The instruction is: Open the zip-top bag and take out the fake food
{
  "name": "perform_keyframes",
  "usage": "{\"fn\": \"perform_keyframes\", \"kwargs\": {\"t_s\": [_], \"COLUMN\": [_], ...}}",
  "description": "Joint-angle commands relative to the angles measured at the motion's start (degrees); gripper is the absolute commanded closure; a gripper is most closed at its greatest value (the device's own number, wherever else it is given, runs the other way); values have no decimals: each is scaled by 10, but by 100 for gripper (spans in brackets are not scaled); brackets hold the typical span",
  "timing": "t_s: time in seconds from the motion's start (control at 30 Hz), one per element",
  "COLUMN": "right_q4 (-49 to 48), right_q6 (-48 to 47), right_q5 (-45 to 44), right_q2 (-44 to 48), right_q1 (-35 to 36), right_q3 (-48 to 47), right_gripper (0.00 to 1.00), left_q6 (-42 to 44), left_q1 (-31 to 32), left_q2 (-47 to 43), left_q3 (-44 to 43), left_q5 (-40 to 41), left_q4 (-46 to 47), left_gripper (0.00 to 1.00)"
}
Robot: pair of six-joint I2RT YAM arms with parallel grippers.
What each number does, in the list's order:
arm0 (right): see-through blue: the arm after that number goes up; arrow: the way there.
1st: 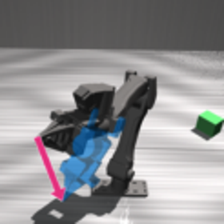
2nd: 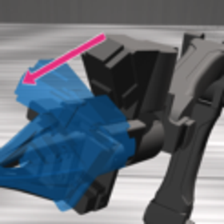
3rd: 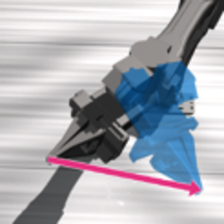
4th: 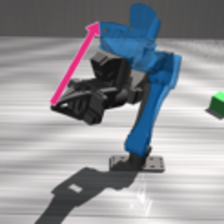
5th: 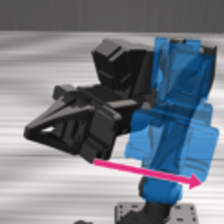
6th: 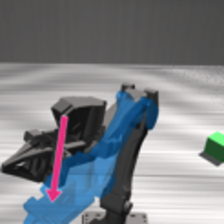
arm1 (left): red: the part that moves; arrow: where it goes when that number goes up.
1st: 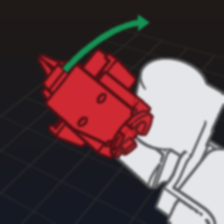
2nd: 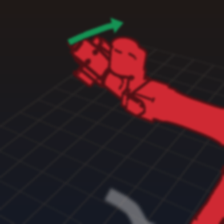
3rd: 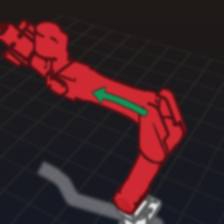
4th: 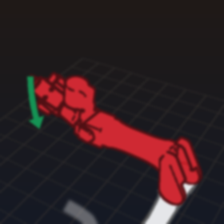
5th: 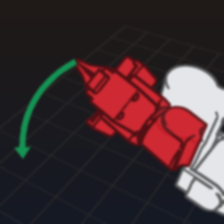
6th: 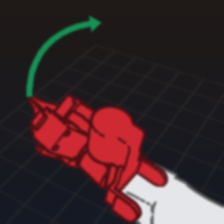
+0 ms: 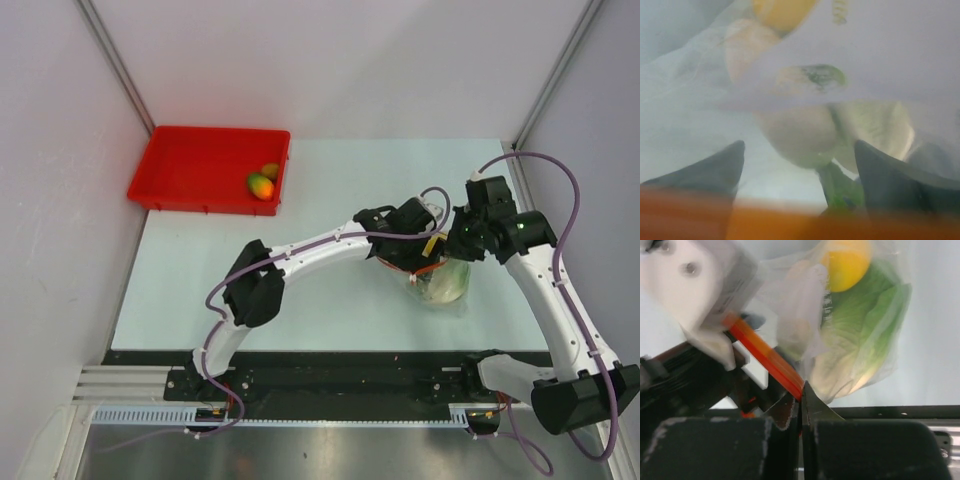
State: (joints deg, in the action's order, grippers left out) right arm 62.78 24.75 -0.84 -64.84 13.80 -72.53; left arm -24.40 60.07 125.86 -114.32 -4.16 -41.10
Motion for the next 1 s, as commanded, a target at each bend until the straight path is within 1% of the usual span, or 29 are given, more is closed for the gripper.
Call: {"fn": "perform_keyframes", "kwargs": {"t_s": [0.0,0.07,0.2,0.23,0.33,0.37,0.53,0.57,0.6,0.63,0.7,0.73,0.77,0.83,0.9,0.97], "right_q4": [-19,-20,-26,-25,-24,-22,-22,-21,-23,-23,-24,-24,-25,-25,-34,-41], "right_q6": [39,45,49,48,50,48,48,48,47,45,44,41,39,34,21,11], "right_q5": [21,26,27,25,24,22,19,18,18,17,16,16,15,9,9,-13], "right_q2": [-3,-6,-4,-2,-1,-1,3,5,7,8,9,8,7,7,8,11], "right_q1": [28,28,28,28,29,29,29,28,27,26,25,24,25,27,32,40], "right_q3": [-15,-14,-14,-14,-15,-14,-14,-14,-14,-15,-14,-14,-14,-15,-13,-13], "right_gripper": [100,100,100,100,100,100,100,100,100,100,100,100,100,100,100,100], "left_q6": [15,20,23,23,29,31,39,41,44,46,54,55,57,61,66,71], "left_q1": [5,5,6,5,5,5,1,1,1,1,1,1,0,1,1,0], "left_q2": [-1,-1,4,8,18,21,26,24,17,13,5,-3,-10,-29,-40,-53], "left_q3": [56,60,68,67,74,76,83,83,85,86,85,84,82,79,70,53], "left_q5": [38,26,-20,-23,-16,-15,-16,-19,-19,-19,-17,-17,-16,-18,-19,-23], "left_q4": [37,57,83,86,100,107,129,130,131,130,125,119,116,107,99,82], "left_gripper": [6,9,13,14,21,32,52,61,64,69,76,87,92,100,100,100]}}
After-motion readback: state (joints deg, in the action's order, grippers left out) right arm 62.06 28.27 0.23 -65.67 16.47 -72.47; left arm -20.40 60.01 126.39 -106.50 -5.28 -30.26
